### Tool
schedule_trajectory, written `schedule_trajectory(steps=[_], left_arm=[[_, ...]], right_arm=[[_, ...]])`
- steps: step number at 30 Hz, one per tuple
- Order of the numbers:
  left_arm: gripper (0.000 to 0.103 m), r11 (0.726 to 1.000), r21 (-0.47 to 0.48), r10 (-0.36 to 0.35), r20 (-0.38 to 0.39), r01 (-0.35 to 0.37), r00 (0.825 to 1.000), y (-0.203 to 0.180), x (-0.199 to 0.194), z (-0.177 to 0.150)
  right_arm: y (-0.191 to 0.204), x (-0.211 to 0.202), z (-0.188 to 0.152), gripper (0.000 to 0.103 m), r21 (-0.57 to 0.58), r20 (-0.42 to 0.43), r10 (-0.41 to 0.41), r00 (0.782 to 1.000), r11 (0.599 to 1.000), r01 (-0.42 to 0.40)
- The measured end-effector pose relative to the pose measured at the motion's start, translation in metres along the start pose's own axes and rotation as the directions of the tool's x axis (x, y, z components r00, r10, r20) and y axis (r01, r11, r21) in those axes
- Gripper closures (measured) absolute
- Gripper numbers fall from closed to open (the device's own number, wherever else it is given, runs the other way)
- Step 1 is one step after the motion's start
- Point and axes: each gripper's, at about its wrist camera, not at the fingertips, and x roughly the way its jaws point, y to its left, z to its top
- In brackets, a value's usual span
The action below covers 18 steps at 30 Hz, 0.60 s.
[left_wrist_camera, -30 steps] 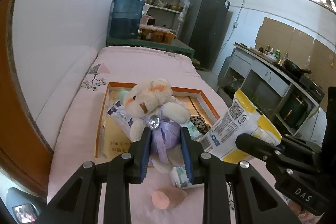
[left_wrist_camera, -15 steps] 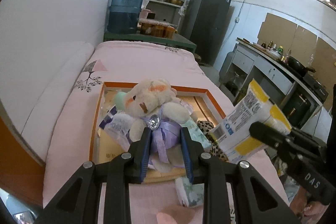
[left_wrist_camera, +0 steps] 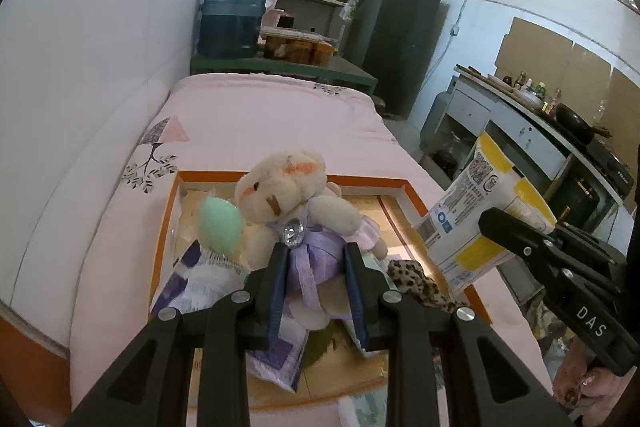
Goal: Organize soft objects
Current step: 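Carry the teddy and yellow tissue pack over the tray with both grippers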
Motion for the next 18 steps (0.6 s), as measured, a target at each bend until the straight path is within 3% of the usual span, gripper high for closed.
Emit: schedule_trajectory(steps=[18], left_arm=[[0.075,0.999,0.02,0.031,-0.042,-0.03,0.999,0.0,0.039,0.019]], right_arm=[[-0.013,0.051,0.013,0.09,-0.093,-0.01,-0.063,0.998,0.994,0.062]])
